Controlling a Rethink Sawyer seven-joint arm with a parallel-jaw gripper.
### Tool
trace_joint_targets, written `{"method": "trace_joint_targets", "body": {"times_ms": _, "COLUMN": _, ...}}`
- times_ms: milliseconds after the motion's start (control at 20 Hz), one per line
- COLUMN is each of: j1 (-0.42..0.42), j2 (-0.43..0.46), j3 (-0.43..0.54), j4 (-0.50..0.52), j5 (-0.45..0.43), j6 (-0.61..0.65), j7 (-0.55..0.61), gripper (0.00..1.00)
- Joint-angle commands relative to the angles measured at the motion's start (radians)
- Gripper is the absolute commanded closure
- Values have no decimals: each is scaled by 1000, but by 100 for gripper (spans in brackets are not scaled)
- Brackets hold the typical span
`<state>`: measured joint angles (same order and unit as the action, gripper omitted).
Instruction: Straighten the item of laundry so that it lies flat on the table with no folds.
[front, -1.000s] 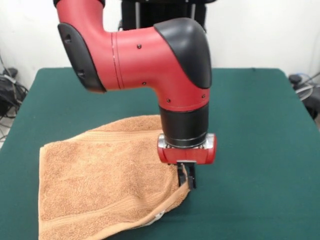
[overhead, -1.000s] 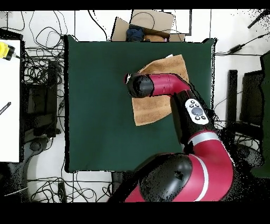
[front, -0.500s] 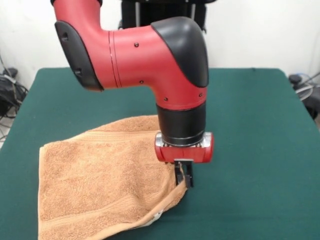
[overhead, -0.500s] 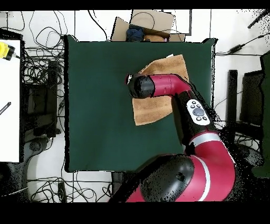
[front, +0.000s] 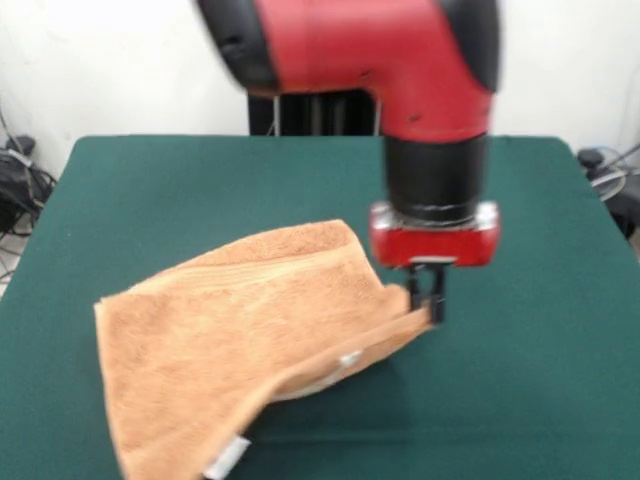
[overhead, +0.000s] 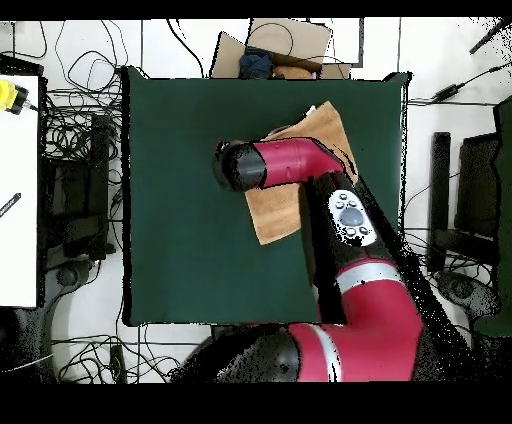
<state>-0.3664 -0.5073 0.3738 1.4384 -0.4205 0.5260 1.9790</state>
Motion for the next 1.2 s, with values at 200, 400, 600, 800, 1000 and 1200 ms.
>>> {"method": "trace_joint_targets", "body": {"times_ms": 200, "j1": 201, "j2": -2, "j3": -109, "j4": 49, "j5": 169, "j6": 16, "j7": 412, "gripper": 100}}
{"method": "trace_joint_targets", "body": {"times_ms": 400, "j1": 298, "j2": 71, "j3": -178, "j4": -43, "j5": 248, "j6": -18, "j7": 458, "gripper": 100}}
{"method": "trace_joint_targets", "body": {"times_ms": 600, "j1": 361, "j2": 152, "j3": -240, "j4": -117, "j5": 289, "j6": -59, "j7": 475, "gripper": 100}}
{"method": "trace_joint_targets", "body": {"times_ms": 800, "j1": 369, "j2": 187, "j3": -259, "j4": -139, "j5": 306, "j6": -77, "j7": 443, "gripper": 100}}
{"method": "trace_joint_targets", "body": {"times_ms": 1000, "j1": 347, "j2": 192, "j3": -252, "j4": -120, "j5": 311, "j6": -100, "j7": 403, "gripper": 100}}
{"method": "trace_joint_targets", "body": {"times_ms": 1200, "j1": 314, "j2": 179, "j3": -235, "j4": -94, "j5": 309, "j6": -97, "j7": 351, "gripper": 100}}
